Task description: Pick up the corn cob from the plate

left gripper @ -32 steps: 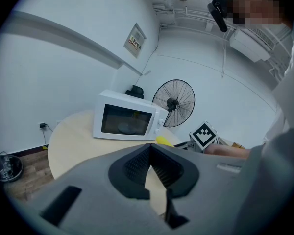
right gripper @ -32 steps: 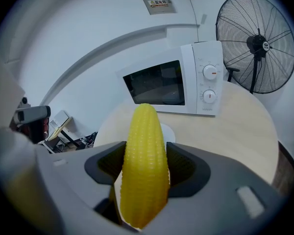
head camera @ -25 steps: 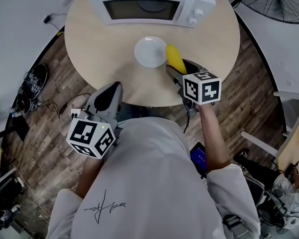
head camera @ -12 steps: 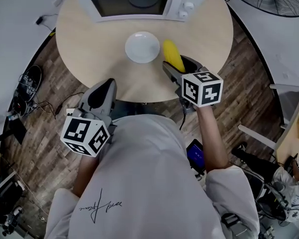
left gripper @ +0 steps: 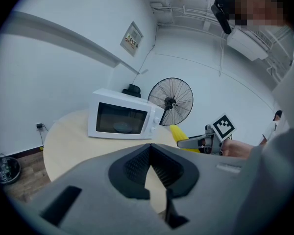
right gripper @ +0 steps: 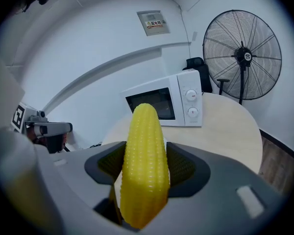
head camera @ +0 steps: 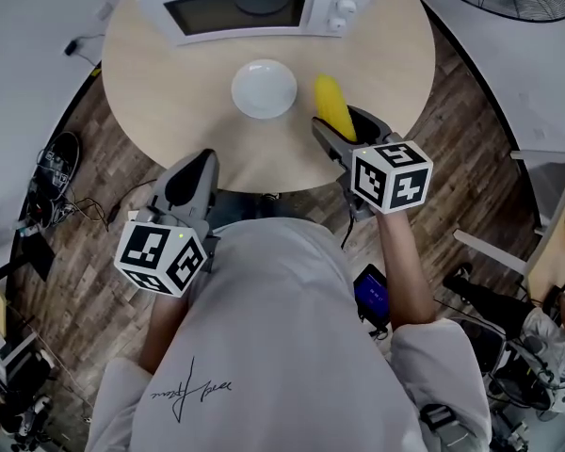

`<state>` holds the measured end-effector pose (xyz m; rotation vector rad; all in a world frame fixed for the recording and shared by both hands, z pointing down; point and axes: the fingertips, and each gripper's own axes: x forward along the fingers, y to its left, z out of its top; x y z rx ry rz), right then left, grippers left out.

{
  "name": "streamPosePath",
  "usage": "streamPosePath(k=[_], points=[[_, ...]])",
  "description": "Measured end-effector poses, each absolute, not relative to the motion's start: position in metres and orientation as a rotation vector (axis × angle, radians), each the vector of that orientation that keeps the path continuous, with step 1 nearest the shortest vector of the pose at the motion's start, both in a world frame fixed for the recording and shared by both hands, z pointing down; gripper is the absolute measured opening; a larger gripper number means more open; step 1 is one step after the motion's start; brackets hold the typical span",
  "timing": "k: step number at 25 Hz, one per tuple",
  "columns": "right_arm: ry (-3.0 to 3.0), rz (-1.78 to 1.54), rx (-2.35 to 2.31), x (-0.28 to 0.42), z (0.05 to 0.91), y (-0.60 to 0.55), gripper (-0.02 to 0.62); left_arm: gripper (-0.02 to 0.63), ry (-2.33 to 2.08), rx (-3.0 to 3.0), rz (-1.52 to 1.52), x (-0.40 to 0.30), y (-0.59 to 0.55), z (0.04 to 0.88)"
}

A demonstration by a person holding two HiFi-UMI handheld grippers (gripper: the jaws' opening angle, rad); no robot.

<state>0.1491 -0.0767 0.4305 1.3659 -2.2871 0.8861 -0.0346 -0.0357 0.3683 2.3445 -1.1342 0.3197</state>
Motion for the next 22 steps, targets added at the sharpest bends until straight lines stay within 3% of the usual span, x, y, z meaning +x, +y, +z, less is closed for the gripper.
streamPosePath(k=[22], points=[[-2.323,0.861,1.538,0.161,0.399,-0.048,0.268,-0.009,-1.181,2.345,0.336,-0.052,-0.032,0.369]])
